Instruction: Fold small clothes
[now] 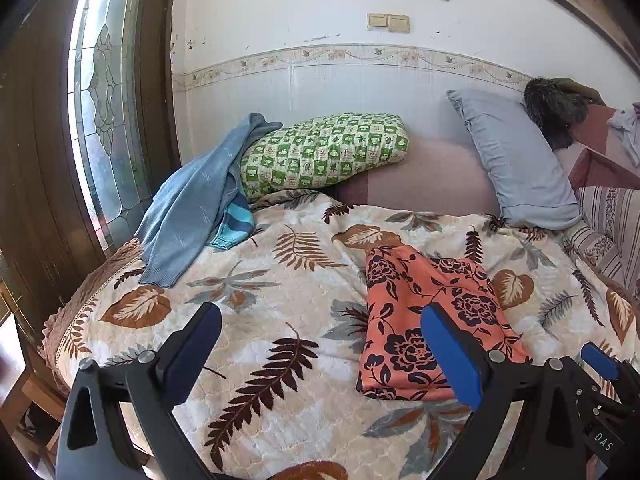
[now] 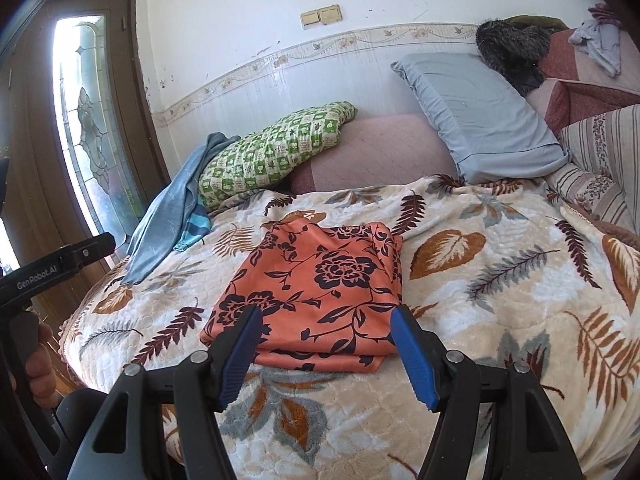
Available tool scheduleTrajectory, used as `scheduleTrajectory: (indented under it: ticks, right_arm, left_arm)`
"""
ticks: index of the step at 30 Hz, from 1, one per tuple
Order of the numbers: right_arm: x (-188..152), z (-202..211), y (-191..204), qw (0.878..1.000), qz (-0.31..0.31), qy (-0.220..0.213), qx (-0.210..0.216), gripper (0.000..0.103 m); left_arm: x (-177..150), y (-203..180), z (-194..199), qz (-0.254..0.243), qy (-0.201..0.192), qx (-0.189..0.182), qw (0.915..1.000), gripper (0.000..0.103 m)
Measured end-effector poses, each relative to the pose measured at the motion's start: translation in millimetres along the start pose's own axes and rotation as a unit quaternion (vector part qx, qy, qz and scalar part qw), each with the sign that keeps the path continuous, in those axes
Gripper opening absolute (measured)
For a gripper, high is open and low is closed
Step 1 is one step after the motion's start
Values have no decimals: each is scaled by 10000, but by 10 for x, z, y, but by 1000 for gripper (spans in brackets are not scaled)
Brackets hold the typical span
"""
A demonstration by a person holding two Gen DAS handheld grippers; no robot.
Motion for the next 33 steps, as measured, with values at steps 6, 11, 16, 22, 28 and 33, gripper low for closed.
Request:
scheduleTrajectory:
  ticks: [6, 11, 16, 22, 28, 33]
  right_arm:
    - [-5, -33, 0, 10000, 68, 9, -11, 70]
    - [-16, -53, -2, 10000, 93, 36, -4, 70]
    - [-6, -43, 3, 9999, 120, -2, -5, 70]
    - [33, -4, 36, 9998, 204, -83, 0, 70]
    - [64, 16, 91, 9994, 311, -122, 34, 70]
    - [55, -46, 70, 9994, 340, -36, 1, 70]
  left_arm:
    - [38, -8, 31, -79, -106, 95, 9999, 100]
    - [45, -8, 22, -73, -101, 112, 9999, 100]
    - [46, 11, 22, -83, -120, 210, 9997, 100]
    - [55, 4, 20, -86, -93, 188, 9997, 100]
    - [83, 15, 33, 57, -167, 134, 9998, 102]
    - [150, 112, -60, 218, -298, 161, 9992, 103]
Point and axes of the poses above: each gripper's, at about its wrist camera, not at the fingertips, and z roughly against the way its jaws point, y to its left, x to its top, the point moved 8 cm from there along -z, roughly the way its jaws point, and after that the axes turned 4 degrees about x, right-handed, at the moved point
